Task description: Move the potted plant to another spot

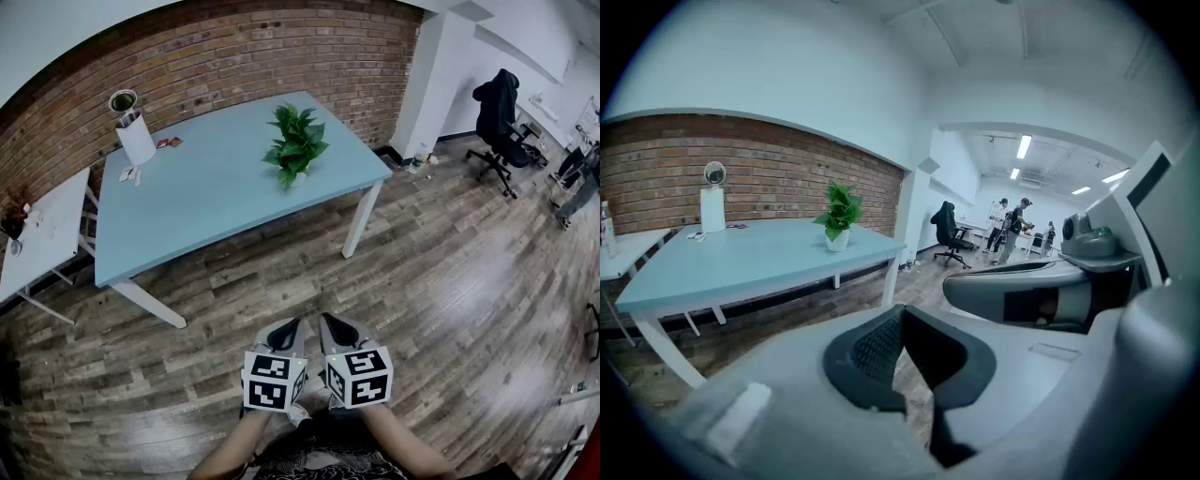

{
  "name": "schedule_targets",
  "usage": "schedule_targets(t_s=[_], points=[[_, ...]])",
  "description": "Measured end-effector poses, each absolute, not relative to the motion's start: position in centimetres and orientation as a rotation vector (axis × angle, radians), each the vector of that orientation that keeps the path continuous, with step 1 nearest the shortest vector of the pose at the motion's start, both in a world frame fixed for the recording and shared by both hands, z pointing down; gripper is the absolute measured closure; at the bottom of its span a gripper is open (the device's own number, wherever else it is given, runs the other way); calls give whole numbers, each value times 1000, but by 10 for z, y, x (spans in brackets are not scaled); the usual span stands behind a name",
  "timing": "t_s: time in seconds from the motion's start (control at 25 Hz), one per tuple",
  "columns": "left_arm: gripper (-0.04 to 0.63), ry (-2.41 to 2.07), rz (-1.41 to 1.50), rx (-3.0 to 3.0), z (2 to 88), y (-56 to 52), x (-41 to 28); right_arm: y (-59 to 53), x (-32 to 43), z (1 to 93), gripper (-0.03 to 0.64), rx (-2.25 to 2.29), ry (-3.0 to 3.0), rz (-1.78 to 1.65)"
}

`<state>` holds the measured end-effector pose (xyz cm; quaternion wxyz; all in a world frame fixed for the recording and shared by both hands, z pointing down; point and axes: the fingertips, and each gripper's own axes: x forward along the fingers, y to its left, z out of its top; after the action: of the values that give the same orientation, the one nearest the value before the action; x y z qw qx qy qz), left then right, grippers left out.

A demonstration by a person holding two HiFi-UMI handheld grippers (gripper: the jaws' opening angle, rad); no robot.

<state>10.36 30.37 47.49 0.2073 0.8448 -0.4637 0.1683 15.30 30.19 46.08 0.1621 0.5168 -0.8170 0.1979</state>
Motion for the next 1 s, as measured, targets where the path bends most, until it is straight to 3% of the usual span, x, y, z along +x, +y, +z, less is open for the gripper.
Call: schedule_targets(t_s=[1.0], points=[[603,-1300,531,2294,505,192,133,185,184,496,611,1431,-2378,683]])
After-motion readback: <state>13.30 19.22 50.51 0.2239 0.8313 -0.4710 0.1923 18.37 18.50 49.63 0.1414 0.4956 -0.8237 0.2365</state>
